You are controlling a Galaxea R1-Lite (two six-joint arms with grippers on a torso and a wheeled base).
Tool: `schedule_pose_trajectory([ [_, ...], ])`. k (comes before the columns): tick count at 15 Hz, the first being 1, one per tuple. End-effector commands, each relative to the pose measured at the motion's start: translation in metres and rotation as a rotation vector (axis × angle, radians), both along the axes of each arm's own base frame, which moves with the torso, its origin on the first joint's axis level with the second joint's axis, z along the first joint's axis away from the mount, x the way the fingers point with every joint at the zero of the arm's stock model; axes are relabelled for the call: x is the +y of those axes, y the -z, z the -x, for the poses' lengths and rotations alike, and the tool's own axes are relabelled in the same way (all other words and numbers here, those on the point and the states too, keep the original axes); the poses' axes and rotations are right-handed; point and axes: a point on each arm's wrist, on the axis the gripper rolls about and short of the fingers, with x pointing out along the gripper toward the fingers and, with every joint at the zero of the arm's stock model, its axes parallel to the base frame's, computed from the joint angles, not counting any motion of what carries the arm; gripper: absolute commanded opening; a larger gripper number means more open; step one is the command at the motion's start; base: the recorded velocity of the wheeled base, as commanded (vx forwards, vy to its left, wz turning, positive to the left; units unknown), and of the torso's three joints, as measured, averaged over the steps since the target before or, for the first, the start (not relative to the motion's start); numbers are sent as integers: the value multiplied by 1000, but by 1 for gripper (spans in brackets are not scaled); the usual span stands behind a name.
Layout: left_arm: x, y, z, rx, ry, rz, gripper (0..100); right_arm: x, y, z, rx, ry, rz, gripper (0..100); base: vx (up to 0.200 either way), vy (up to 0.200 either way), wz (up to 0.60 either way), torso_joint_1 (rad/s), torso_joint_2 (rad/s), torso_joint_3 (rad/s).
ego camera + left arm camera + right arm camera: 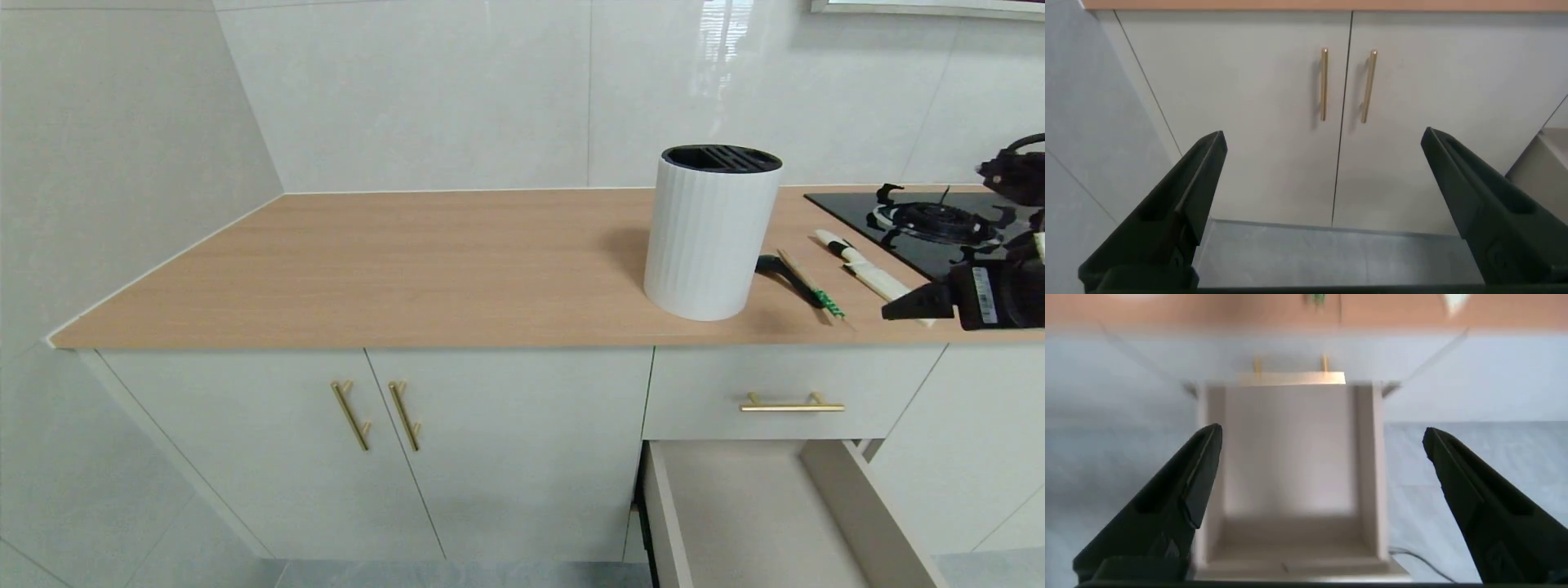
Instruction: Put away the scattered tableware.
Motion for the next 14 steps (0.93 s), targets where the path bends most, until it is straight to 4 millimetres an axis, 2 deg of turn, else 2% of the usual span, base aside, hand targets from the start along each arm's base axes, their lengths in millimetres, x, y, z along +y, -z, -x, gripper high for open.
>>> schedule_pose_trajectory([
  [1,0,0,0,2,0,0,100,9,14,-58,79,24,-18,100,0,0,0,41,-80,-51],
  [2,0,0,0,2,0,0,100,11,19,-68,93,27,-17,100,0,0,0,27,-51,-32],
  [4,0,0,0,2,-1,0,100,14,42,-98,139,49,-23,100,0,0,0,0,0,0],
  [6,0,0,0,2,-1,0,100,9,57,-122,120,75,-27,100,0,0,0,0,0,0],
  [11,0,0,0,2,-1,0,100,-9,66,-136,109,125,-28,100,0,0,0,0,0,0],
  [14,0,0,0,2,-1,0,100,-9,74,-142,123,126,-28,100,0,0,0,0,0,0],
])
